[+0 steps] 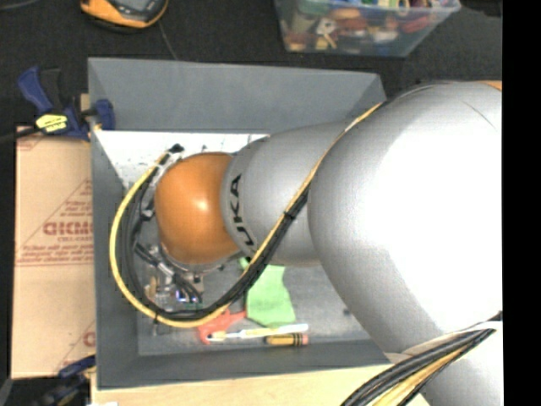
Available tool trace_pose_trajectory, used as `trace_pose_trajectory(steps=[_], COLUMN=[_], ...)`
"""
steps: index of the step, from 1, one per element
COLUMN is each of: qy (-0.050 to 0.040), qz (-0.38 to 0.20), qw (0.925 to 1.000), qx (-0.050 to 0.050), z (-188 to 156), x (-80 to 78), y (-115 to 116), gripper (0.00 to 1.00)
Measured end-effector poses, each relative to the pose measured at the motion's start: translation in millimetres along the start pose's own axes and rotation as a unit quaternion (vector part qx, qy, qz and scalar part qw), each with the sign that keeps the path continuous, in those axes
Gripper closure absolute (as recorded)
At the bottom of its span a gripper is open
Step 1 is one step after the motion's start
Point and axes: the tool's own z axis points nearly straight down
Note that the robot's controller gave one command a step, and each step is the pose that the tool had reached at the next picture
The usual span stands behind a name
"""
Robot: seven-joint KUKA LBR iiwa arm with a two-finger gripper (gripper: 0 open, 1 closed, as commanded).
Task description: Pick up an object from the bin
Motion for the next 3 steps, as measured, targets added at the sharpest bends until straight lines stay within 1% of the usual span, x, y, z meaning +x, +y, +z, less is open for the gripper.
trace_pose_trajectory(steps=[1, 2, 3], qy=[-0.0017, 0.0002, -0.0026], qz=[0.026, 0.001, 0.035], qw=[0.9997, 1.0, 0.9994], qx=[-0.001, 0.0, -0.001], z=[-15, 21, 17], x=[-3.7, -1.4, -5.1], y=[1, -1, -9], gripper=[0.0, 0.0, 0.0])
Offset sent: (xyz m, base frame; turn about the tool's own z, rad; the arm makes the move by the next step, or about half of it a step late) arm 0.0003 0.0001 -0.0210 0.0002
